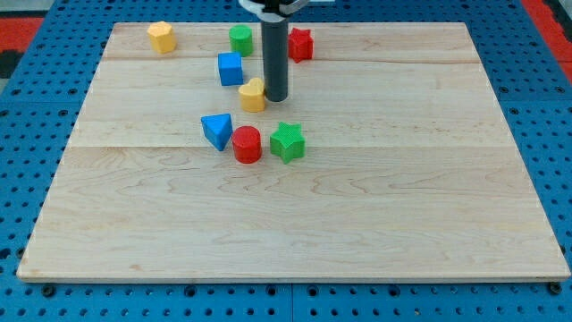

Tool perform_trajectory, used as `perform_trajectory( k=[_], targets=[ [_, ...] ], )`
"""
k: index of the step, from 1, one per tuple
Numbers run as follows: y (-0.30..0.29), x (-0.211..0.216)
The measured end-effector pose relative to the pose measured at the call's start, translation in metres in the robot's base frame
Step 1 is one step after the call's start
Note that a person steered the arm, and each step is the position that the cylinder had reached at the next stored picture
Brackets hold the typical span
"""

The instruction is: Move green star vertically below blue triangle

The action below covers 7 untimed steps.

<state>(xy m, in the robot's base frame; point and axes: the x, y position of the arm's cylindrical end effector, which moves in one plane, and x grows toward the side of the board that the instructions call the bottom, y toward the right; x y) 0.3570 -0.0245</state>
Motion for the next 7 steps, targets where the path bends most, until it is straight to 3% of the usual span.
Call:
perform_trajectory(
  k=[2, 3, 7],
  targets=[
    [-0.034, 0.004],
    [-0.016, 0.010],
    [0.013, 0.125]
  ],
)
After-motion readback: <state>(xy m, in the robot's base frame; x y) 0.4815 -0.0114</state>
